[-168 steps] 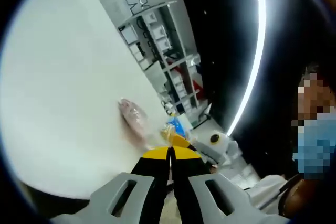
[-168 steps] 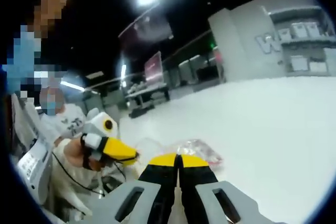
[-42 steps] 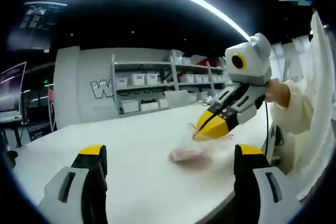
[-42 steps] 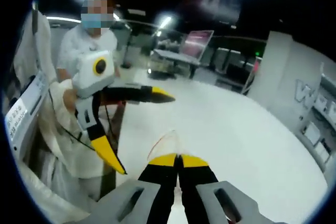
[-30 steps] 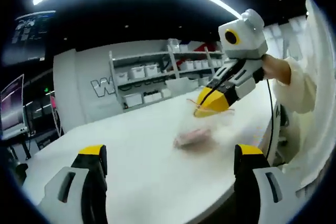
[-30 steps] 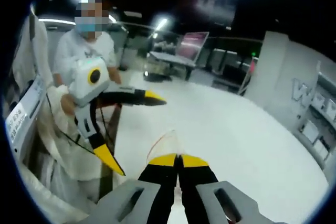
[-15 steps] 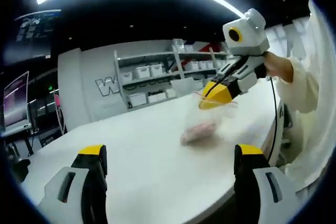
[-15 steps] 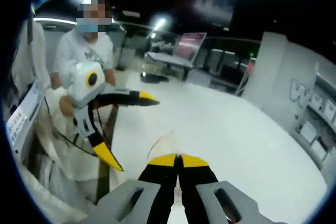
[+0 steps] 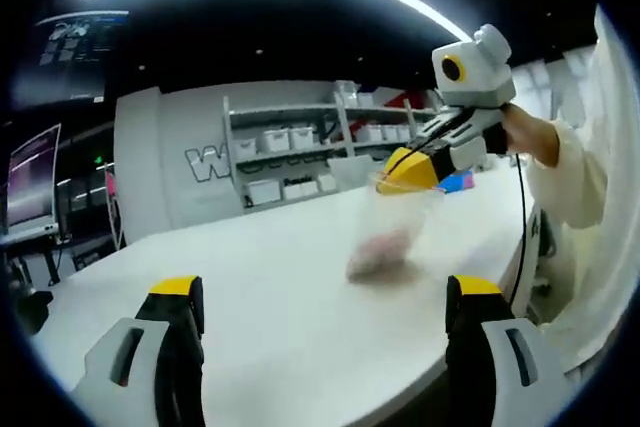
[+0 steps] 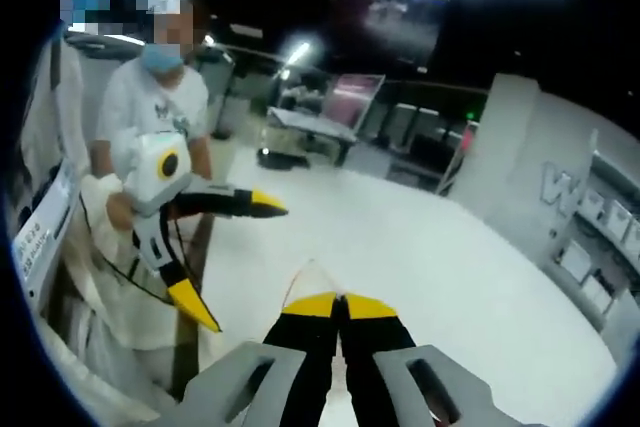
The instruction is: Open the resealable bag by pulling the two sides of the seal apart until the entire bag opening is separated and visibly accessible.
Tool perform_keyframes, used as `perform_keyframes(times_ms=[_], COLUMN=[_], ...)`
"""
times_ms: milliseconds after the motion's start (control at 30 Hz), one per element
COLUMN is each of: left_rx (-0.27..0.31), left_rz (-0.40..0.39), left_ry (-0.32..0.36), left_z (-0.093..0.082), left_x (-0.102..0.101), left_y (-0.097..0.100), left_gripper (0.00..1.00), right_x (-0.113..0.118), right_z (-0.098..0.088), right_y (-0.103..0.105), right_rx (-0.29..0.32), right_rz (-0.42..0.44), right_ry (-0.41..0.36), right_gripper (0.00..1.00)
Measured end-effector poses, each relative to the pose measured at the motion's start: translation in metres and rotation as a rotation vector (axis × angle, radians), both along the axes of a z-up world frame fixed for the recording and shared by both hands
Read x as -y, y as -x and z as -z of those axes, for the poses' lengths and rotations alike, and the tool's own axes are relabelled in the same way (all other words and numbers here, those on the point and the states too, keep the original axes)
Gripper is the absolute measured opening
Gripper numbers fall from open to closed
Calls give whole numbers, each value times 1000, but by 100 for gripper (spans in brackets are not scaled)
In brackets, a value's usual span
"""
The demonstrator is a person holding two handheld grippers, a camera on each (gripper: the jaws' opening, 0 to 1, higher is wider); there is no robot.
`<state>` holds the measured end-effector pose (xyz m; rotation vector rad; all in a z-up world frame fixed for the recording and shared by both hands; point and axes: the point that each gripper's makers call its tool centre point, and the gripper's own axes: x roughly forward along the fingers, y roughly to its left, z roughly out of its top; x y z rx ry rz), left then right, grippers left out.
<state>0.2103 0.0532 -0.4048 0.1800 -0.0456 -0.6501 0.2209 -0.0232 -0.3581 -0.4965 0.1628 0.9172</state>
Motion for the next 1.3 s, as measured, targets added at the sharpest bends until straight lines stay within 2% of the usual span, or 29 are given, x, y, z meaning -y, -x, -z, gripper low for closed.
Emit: perform_keyframes(times_ms=[233,567,1033,1300], left_rx=[5,8,15,24], left_rz=[-4,-2,8,4], left_ry=[25,32,27,25], left_z=[-2,-2,-5,-10], left_x=[-1,0,2,0], left_y=[1,4,5,3], left_gripper=[100,100,100,100], right_x=[1,-5,-3,-3], right_z=[-7,-25,-37,-46], right_y=[4,15,17,17], right_rx=[35,121,169,238], right_rz=[3,-20,-16,-9], right_ry=[-9,-2,-2,44], right_gripper=[0,0,0,0])
